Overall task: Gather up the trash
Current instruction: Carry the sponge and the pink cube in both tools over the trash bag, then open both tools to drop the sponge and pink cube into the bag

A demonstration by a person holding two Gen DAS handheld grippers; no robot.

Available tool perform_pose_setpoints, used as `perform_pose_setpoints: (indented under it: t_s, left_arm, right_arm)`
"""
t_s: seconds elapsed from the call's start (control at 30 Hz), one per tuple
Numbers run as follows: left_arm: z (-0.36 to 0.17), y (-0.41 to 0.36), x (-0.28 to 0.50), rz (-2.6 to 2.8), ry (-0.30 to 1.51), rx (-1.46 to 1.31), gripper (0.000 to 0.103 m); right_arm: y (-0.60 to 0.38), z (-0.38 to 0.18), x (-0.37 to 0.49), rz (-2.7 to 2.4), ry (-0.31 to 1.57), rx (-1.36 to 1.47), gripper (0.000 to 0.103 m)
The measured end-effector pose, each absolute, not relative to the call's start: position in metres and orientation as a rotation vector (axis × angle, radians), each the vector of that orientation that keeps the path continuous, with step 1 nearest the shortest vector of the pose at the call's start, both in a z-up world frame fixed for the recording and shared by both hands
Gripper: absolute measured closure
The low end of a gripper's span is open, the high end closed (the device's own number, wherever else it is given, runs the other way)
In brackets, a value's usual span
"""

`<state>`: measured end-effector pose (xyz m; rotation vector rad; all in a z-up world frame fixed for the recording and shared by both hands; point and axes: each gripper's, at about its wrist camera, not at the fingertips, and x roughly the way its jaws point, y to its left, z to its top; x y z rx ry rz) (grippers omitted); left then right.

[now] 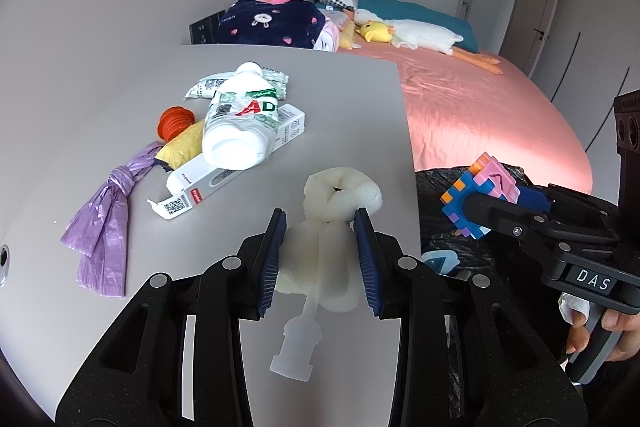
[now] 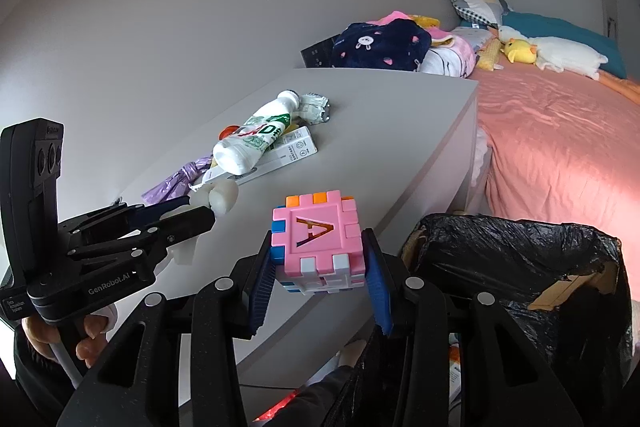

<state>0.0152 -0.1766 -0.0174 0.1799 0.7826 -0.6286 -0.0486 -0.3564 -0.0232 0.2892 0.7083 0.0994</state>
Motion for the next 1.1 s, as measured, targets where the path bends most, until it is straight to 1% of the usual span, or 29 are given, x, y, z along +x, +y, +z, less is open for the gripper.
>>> perform_pose_setpoints:
  t_s: [1.1]
  left_arm:
    - [-0.014,-0.286,-0.033,-0.828,0.794,0.244,0.068]
  right_arm:
    - [-0.459,-0.012,-0.132,-0.106,0.624,0.370,0.060]
